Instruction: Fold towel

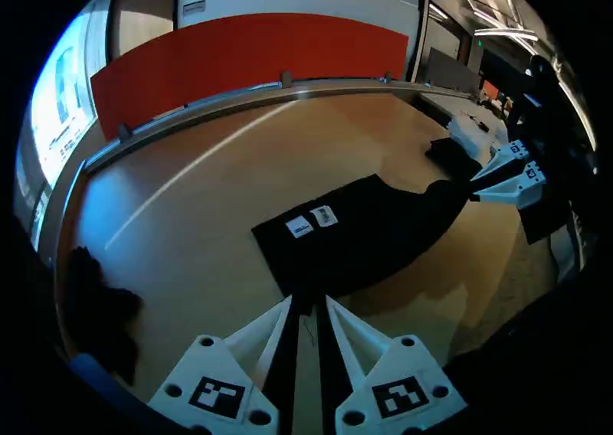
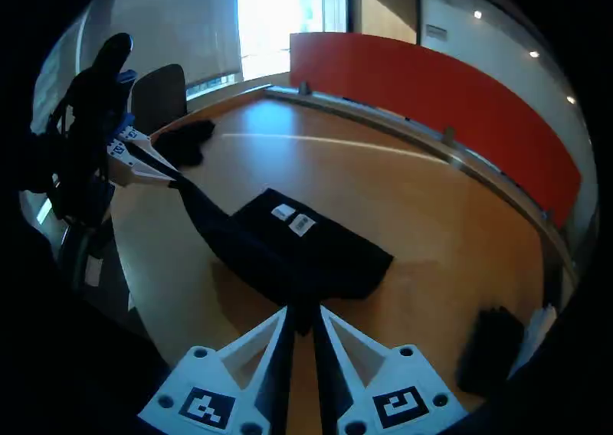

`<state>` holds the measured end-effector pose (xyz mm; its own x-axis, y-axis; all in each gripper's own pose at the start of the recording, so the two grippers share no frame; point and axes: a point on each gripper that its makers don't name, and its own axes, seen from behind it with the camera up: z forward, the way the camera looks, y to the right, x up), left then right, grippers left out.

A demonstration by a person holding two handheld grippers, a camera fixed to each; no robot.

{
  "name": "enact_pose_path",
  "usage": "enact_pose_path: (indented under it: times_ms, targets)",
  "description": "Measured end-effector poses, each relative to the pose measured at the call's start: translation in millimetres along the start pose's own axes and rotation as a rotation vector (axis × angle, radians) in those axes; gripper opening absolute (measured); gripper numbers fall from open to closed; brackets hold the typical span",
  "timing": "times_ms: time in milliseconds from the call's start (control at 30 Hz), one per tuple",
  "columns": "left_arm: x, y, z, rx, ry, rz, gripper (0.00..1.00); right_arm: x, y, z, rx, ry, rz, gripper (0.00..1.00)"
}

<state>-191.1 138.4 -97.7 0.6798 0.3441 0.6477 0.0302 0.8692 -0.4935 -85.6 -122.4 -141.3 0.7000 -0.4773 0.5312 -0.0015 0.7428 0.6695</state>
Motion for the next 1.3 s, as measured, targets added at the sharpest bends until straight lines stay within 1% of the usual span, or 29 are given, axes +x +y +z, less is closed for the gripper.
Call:
enact_pose_path:
  times_ms: [200, 400, 600, 933, 1100, 1300]
  targets:
    - [0, -2.7, 10.9, 0.004, -0.002, 0.000, 0.15, -6, 6, 9.9, -0.007, -0.029, 0.001, 0.15]
    - [9, -7.3, 25.2, 0.009, 0.009, 0.004, 0.15, -8, 21, 24.8, -0.021, -0.049, 0.019, 0.15]
    - [20, -13.5, 45.5, 0.014, 0.019, 0.014, 0.15, -6, 38, 41.5, -0.037, -0.062, 0.036, 0.15]
    - [43, -28.4, 77.5, 0.024, 0.037, 0.049, 0.15, 0, 65, 67.2, -0.052, -0.072, 0.076, 0.15]
    - [49, -30.8, 88.4, 0.022, 0.038, 0.058, 0.15, 2, 75, 75.2, -0.060, -0.080, 0.087, 0.15]
    - [46, -32.8, 96.2, 0.021, 0.027, 0.072, 0.15, 0, 80, 81.9, -0.061, -0.090, 0.090, 0.15]
